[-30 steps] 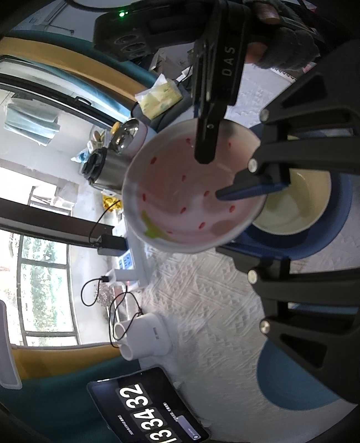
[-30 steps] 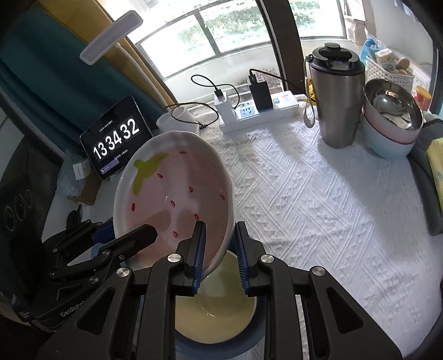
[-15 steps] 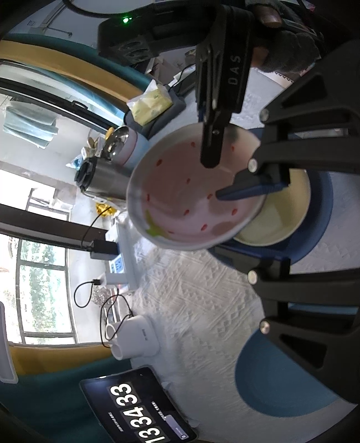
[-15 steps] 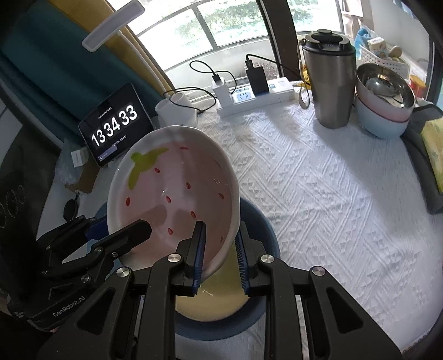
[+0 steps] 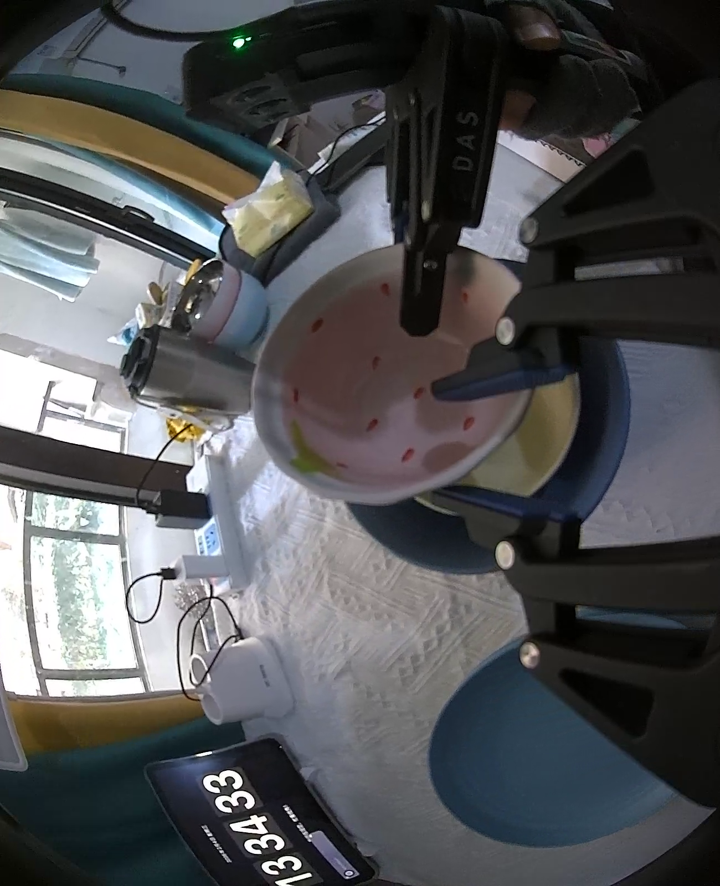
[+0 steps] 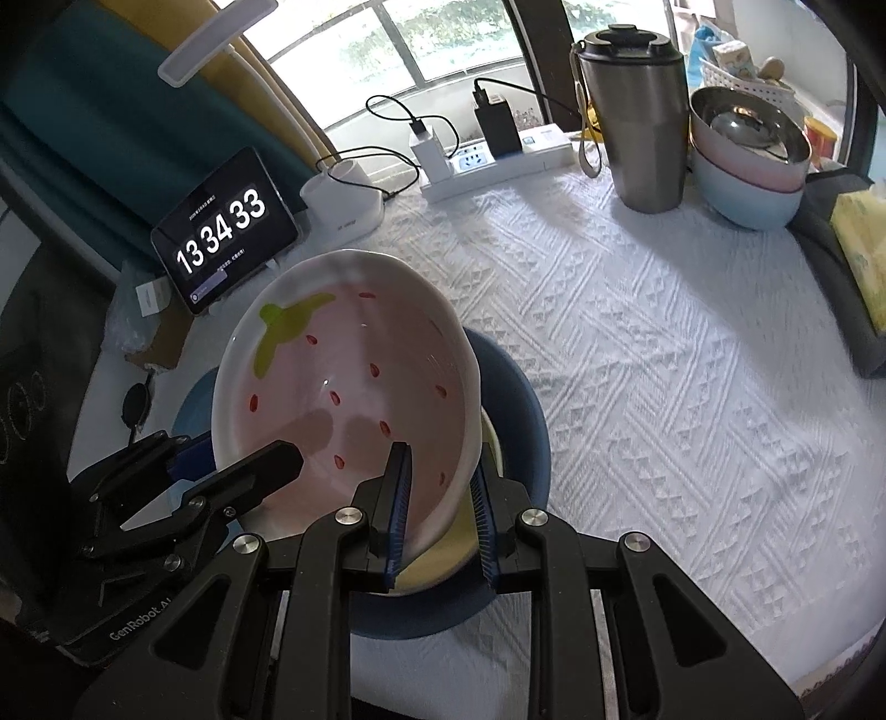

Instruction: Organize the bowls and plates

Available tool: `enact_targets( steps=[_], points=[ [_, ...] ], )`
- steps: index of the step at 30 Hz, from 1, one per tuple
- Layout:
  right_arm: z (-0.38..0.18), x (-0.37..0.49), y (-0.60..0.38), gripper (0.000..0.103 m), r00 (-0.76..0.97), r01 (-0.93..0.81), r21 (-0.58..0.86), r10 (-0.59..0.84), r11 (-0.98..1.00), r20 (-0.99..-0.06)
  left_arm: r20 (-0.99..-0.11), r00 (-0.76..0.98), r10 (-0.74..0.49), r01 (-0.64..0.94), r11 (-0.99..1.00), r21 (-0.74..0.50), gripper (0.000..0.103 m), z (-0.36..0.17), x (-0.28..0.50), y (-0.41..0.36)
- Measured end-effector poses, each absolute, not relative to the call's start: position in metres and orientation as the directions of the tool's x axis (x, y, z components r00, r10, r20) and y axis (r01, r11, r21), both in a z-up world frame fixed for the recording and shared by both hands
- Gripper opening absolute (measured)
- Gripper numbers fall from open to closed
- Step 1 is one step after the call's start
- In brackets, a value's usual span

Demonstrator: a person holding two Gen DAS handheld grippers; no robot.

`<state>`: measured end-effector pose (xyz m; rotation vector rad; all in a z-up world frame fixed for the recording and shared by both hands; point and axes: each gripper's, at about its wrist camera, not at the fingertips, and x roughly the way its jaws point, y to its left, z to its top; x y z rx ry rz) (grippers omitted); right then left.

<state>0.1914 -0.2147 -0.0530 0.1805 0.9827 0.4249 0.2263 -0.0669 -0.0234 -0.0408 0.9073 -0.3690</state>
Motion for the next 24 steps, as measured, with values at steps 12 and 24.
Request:
enact_targets(
  steps=[12,24],
  points=[
    [-0.062,0.185,-0.218,0.024,0.47,-0.246,0.336,0.416,0.909,-0.779,-0.786,0.528,-0.322,0.306,0.935,-0.178,0.032,-0.039,0.22,-0.073],
    [-0.064,0.181,-0.21,0.024,0.474,-0.249,0.257,0.349,0.934,-0.808,-0.8,0.532,-0.277,0.281,0.949,-0.142,0.034,-0.052,0.219,-0.069]
  ],
)
